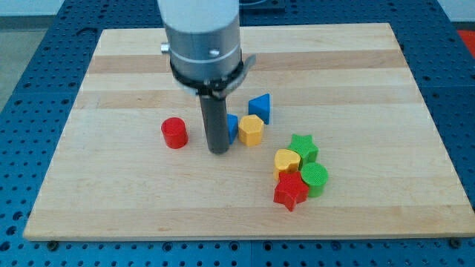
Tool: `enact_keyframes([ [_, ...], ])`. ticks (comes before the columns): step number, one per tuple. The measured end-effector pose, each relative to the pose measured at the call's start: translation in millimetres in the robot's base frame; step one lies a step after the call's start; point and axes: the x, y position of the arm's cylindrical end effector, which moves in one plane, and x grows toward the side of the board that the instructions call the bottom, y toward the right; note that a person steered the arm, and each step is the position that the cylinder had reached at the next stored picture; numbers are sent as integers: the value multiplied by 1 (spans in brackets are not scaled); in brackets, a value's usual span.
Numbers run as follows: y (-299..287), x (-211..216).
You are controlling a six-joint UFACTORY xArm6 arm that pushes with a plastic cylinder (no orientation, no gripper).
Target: Move blue triangle into blue cube
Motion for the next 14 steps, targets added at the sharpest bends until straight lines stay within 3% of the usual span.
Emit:
enact_keyframes([
  [3, 0, -53],
  [6, 25, -23],
  [8, 89, -24],
  [11, 53, -43],
  [14, 149, -44],
])
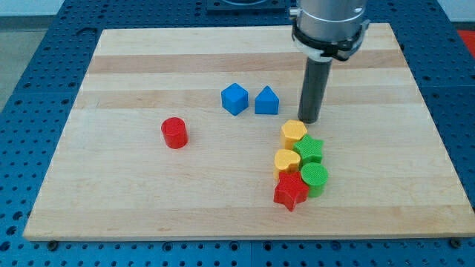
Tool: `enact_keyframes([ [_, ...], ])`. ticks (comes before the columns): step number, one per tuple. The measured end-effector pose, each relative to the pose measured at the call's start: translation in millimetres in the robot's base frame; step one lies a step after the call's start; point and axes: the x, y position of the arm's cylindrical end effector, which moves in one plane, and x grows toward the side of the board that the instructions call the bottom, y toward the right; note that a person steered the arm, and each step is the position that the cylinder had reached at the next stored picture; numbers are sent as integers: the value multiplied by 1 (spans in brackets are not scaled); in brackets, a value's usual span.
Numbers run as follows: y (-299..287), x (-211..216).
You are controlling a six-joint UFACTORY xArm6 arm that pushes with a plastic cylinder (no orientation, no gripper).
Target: Move blue triangle into blue cube
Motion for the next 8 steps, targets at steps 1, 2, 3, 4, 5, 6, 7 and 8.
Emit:
enact_keyframes([
  [1, 0, -10],
  [2, -7, -20],
  [3, -14, -21],
  [4, -27, -21],
  [5, -40, -21],
  [6, -46, -21],
  [7, -47, -25],
  [8, -50, -34],
])
